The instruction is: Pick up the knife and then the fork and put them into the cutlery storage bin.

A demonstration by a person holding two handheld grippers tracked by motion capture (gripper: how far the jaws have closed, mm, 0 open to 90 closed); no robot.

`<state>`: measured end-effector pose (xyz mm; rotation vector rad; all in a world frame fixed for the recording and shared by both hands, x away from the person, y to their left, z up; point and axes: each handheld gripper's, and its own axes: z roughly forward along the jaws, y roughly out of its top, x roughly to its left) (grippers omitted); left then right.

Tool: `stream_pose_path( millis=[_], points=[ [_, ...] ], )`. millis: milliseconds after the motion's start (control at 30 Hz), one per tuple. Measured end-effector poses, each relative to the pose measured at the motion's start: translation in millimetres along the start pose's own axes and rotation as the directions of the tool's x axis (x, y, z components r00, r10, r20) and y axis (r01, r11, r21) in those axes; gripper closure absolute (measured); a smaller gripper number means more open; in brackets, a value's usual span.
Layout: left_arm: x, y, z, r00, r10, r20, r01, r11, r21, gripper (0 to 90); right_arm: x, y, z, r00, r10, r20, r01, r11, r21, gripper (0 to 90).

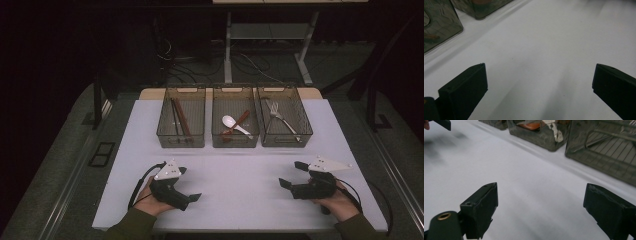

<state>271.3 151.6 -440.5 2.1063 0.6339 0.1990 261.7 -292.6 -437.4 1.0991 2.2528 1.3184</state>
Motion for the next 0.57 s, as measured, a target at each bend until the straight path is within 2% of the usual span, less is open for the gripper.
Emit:
stream_pose_path(
  millis=[233,567],
  points=[
    [-0.1,0.3,-0.5,1.0,0.002,0.001,-0.002,1.0,0.001,0.0,6.1,-8.5,1.9,0.9999,0.005,-0.015,-0.005,1.0,0.024,12.6],
    [-0.1,0.3,-0.4,1.0,0.003,0.001,-0.003,1.0,0.002,0.0,6.9,-11.5,7.9,0.9996,0.002,-0.028,0.0,0.999,0.055,12.6]
  ],
)
